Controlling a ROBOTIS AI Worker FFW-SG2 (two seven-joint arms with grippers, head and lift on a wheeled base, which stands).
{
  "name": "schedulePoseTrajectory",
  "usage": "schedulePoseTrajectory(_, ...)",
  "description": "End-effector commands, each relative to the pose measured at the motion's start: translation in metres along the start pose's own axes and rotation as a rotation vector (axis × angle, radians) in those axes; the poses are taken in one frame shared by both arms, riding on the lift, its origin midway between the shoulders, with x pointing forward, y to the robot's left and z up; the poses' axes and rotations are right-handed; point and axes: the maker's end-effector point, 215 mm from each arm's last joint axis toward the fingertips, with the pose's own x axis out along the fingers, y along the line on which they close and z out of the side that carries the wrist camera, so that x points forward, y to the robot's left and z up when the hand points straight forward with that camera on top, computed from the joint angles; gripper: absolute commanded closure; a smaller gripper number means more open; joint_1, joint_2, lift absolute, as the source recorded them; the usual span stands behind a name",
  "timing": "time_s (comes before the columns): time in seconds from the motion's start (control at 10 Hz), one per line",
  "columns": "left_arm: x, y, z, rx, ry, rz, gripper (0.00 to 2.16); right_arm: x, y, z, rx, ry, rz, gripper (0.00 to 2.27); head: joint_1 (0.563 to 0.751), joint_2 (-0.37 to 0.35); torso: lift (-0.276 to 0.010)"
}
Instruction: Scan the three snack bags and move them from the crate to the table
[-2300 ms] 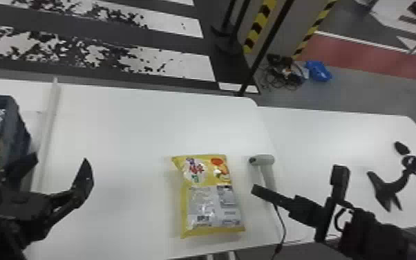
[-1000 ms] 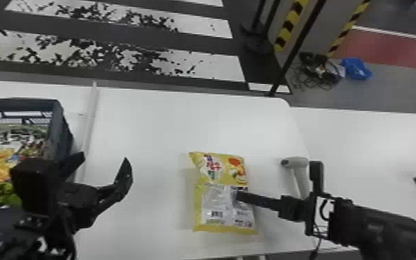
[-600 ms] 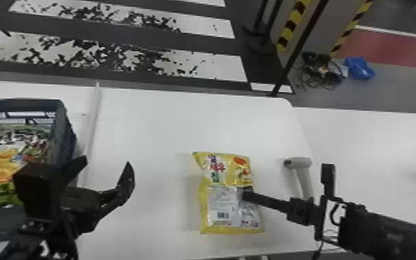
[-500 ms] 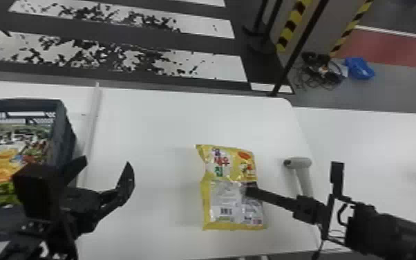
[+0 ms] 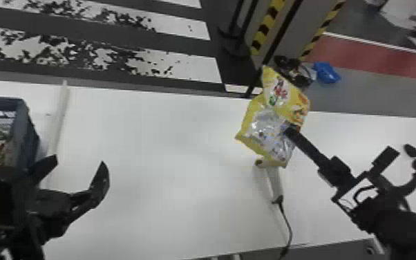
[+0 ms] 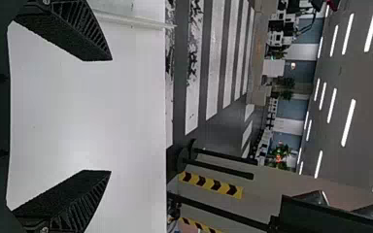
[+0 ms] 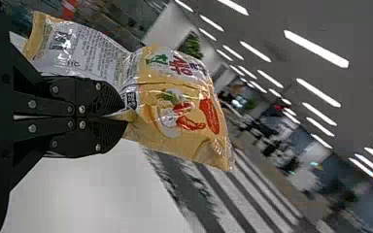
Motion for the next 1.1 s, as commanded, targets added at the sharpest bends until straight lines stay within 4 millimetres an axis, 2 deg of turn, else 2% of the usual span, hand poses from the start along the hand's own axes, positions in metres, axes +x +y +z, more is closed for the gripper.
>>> schedulePoseTrajectory(0.0,0.0,0.005,-0.002,0.004,0.005,0.006,0.03,-0.012,-0.05,0.08,-0.104,-0.267,-0.147,2.24,0.695,-0.35,-0.062)
schedulePoseTrajectory(0.1,0.0,0.007,-0.003,0.006,0.008,0.009,0.03,-0.026,-0.092,0.103,-0.144,-0.35,-0.297,2.24,0.695,-0.35,-0.062)
schedulePoseTrajectory(0.2,0.0,0.009,-0.004,0.007,0.009,0.014,0.03,-0.039,-0.128,0.109,-0.187,-0.379,-0.462,2.24,0.695,-0.35,-0.062)
schedulePoseTrajectory(0.3,0.0,0.01,-0.005,0.008,0.011,0.014,0.03,-0.053,-0.165,0.1,-0.212,-0.369,-0.636,2.24,0.695,-0.35,-0.062)
schedulePoseTrajectory(0.4,0.0,0.01,-0.006,0.007,0.014,0.013,0.03,-0.062,-0.204,0.078,-0.234,-0.301,-0.804,2.24,0.695,-0.35,-0.062)
schedulePoseTrajectory(0.5,0.0,0.011,-0.006,0.008,0.009,0.015,0.03,-0.075,-0.232,0.068,-0.259,-0.283,-0.919,2.24,0.695,-0.35,-0.062)
schedulePoseTrajectory(0.6,-0.001,0.012,-0.002,0.007,-0.011,0.015,0.03,-0.079,-0.25,0.058,-0.297,-0.227,-0.999,2.24,0.695,-0.35,-0.062)
schedulePoseTrajectory(0.8,-0.002,0.012,0.003,0.005,-0.033,0.015,0.03,-0.084,-0.259,0.052,-0.353,-0.18,-1.062,2.15,0.695,-0.35,-0.062)
schedulePoseTrajectory(0.9,-0.002,0.011,0.004,0.003,-0.036,0.013,0.03,-0.08,-0.264,0.031,-0.364,-0.098,-1.076,1.21,0.695,-0.35,-0.062)
schedulePoseTrajectory(1.0,-0.002,0.01,0.004,0.005,-0.036,0.011,0.03,-0.075,-0.269,-0.001,-0.344,0.037,-1.081,0.0,0.695,-0.35,-0.062)
